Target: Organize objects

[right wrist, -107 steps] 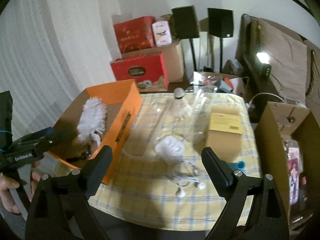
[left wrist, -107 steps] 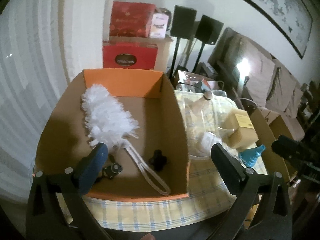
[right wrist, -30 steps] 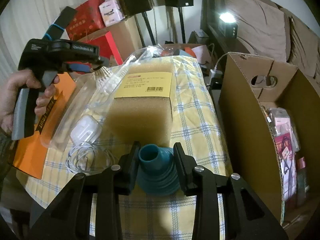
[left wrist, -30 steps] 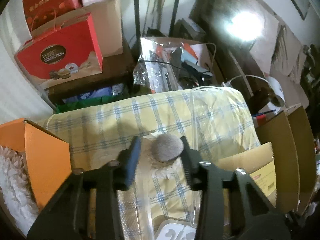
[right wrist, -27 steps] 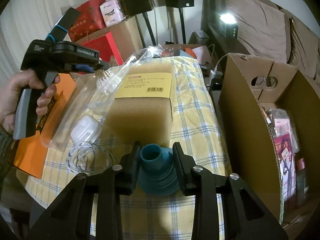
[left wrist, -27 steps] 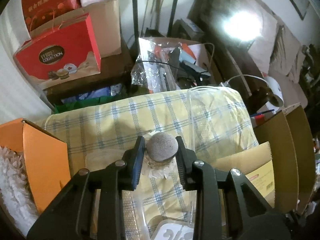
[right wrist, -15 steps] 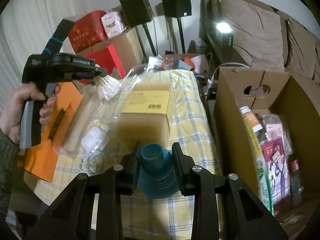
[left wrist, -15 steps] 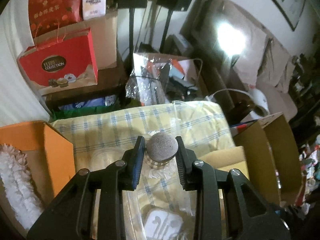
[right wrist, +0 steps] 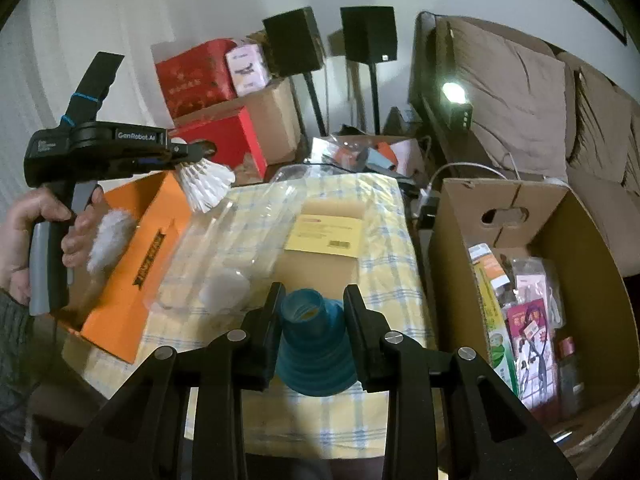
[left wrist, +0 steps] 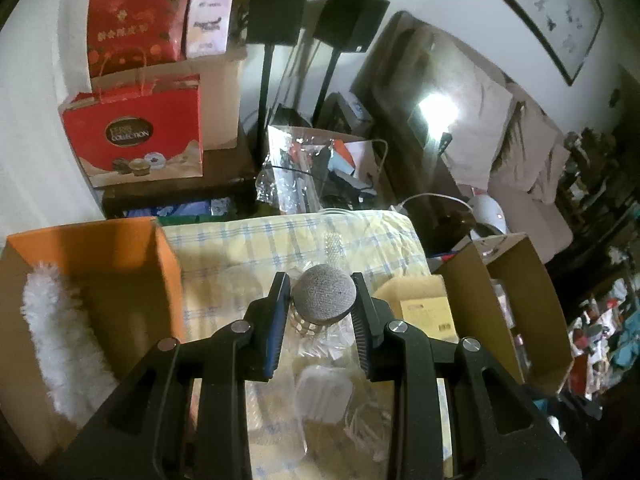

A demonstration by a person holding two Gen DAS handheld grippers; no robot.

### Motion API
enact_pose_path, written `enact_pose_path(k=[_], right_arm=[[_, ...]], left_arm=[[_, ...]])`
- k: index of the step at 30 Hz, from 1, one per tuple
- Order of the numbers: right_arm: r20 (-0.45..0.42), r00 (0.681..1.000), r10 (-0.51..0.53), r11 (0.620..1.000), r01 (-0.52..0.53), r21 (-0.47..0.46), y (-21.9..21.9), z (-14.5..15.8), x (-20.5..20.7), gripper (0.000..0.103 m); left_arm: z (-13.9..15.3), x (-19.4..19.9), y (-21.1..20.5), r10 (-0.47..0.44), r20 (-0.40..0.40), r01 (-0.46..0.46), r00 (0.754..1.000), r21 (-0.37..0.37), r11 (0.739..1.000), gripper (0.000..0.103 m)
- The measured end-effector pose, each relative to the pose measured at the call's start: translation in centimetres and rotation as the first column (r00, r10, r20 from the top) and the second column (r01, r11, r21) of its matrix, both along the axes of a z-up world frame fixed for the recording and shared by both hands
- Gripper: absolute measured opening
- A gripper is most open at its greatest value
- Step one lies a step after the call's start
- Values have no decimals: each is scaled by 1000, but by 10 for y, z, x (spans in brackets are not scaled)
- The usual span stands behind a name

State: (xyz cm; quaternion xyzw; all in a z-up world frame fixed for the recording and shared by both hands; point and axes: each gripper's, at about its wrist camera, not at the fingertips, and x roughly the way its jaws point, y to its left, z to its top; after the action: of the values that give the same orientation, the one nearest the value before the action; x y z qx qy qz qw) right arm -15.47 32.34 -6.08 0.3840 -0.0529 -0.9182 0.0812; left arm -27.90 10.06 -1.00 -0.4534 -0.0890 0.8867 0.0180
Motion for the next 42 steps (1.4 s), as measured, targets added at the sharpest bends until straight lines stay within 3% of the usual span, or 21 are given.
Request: enact_pose_path(k=[12, 24, 30, 34, 36, 42], right_arm=[[-48, 993, 110, 994, -111, -11, -51, 32, 9, 29], [-53, 965, 258, 965, -259, -31, -124, 40, -5, 28], [-50, 946, 319, 947, -320, -21, -161, 42, -14, 27], [-64, 928, 366, 930, -367, -10, -187, 47, -23, 24], [-66, 923, 380, 925, -381, 0, -200, 47, -29, 16], [-39, 912, 409, 913, -408, 16, -234, 34, -59, 16]], left_arm=[[54, 82, -46, 10, -72, -14, 997, -51, 999, 28], [54, 135, -127, 142, -57, -145, 988, -60, 988, 28], [36, 126, -147, 178, -25, -179, 984, -54, 982, 28], [27, 106, -153, 194, -11, -194, 981, -57, 979, 28], [22, 95, -156, 200, -1, -199, 980, -61, 978, 28], [1, 55, -166, 215, 49, -210, 975, -91, 973, 28]])
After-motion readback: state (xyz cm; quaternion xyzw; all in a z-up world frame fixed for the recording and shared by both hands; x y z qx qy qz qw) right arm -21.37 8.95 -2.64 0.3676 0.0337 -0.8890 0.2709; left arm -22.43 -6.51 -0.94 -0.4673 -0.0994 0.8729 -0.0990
